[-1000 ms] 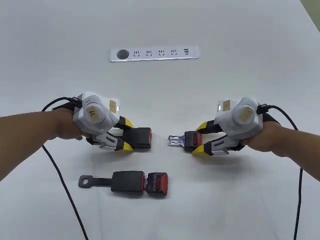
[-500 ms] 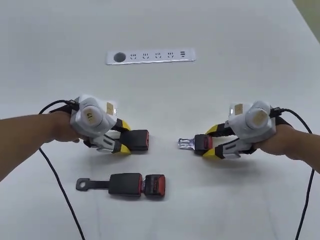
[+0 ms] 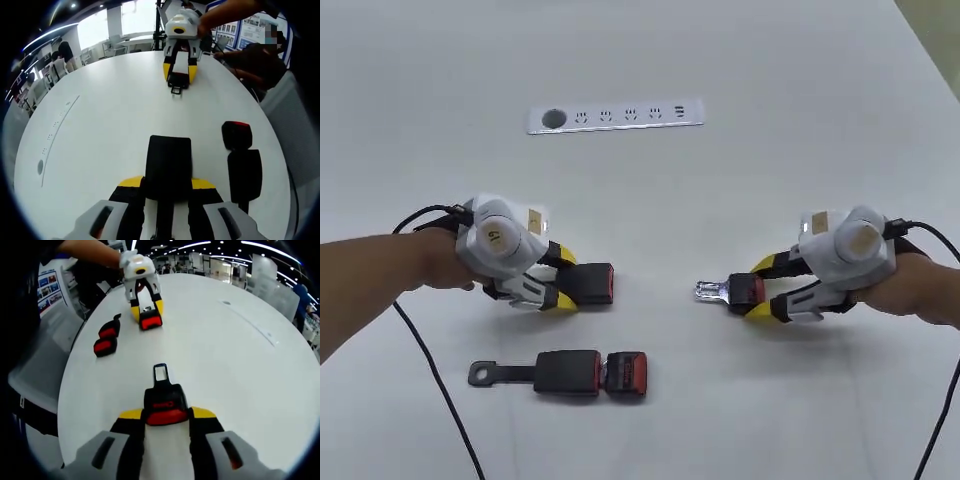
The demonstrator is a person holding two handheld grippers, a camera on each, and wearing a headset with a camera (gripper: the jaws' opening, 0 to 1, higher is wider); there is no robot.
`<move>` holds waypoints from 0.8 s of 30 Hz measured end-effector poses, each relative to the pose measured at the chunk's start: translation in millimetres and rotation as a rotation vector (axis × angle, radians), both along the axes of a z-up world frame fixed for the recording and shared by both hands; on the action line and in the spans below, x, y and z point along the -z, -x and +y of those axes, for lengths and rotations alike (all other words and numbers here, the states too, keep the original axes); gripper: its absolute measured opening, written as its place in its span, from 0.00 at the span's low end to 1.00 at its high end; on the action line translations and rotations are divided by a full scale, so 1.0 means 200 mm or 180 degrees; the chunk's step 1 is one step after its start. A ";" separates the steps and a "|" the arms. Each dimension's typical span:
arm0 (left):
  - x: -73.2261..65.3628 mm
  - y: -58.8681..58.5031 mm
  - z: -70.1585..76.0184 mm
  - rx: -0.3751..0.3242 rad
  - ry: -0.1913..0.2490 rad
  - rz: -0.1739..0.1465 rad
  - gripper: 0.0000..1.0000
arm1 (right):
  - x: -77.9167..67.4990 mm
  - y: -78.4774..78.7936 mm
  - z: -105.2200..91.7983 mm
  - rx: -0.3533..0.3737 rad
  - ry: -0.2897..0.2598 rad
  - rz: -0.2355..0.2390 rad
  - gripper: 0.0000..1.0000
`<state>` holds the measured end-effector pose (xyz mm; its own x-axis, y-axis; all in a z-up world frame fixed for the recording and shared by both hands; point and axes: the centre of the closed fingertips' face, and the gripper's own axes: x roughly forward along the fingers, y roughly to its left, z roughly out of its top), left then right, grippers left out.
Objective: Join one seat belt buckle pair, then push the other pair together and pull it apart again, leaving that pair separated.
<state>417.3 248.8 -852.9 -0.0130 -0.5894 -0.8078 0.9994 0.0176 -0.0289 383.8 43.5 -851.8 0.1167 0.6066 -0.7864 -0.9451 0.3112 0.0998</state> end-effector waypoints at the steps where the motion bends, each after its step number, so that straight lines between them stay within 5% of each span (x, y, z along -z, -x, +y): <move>1: 0.00 0.00 0.00 0.0000 0.0002 0.0000 0.34 | 0.00 0.00 -0.01 -0.0001 0.0004 0.0001 0.34; 24: 0.01 -0.01 0.00 0.0001 -0.0010 0.0002 0.34 | 0.01 0.00 -0.14 0.0029 0.0035 0.0031 0.35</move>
